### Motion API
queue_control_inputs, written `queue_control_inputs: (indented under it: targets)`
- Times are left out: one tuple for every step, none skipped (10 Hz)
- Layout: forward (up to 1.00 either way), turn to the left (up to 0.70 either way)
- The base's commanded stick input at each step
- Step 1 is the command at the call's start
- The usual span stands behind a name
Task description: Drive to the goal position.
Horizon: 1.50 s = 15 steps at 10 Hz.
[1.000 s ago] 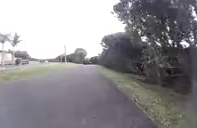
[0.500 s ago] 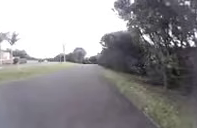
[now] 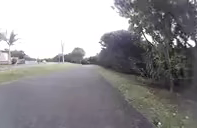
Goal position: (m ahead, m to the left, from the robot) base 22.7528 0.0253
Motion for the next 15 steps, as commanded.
queue_control_inputs:
  targets:
    - [0.7,0.0]
    - [0.7,0.0]
    - [0.7,0.0]
    - [0.7,0.0]
    - [0.7,0.0]
    - [0.7,0.0]
    - [0.7,0.0]
    - [0.7,0.0]
    - [0.7,0.0]
    - [0.7,0.0]
    - [0.7,0.0]
    - [0.7,0.0]
    - [0.7,0.0]
    - [0.7,0.0]
    - [0.7,0.0]
